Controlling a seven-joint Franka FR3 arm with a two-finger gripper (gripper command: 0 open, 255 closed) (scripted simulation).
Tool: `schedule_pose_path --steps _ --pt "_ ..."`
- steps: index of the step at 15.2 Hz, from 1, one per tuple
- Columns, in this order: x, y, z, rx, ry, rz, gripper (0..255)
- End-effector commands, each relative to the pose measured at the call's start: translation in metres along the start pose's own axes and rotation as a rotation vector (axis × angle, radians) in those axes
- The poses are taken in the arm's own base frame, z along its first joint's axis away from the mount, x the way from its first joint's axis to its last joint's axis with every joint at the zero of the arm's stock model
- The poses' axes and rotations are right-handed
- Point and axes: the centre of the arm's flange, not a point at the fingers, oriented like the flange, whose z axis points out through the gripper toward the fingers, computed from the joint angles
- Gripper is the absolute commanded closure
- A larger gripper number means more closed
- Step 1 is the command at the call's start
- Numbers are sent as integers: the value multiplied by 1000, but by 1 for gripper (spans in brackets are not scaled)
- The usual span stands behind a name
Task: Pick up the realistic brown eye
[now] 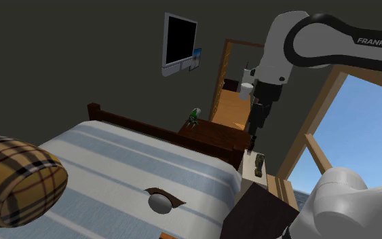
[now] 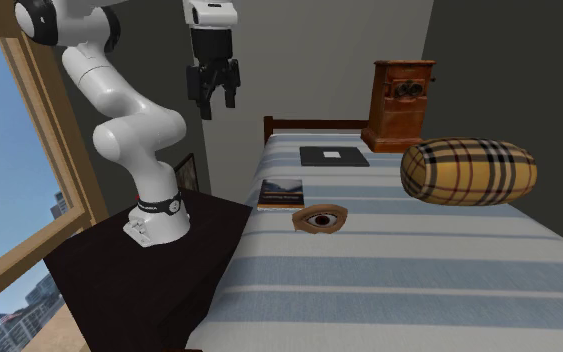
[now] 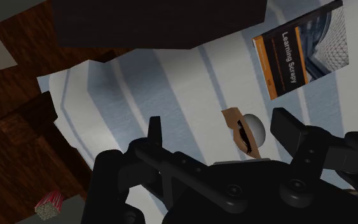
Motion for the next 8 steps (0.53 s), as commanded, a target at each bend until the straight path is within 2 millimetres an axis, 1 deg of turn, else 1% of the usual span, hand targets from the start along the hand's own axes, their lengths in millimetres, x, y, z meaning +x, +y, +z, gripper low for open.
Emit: schedule_pose_path --steps 1,8 --pt "0 0 0 0 0 0 0" --pt "52 -43 64 -23 8 -42 0"
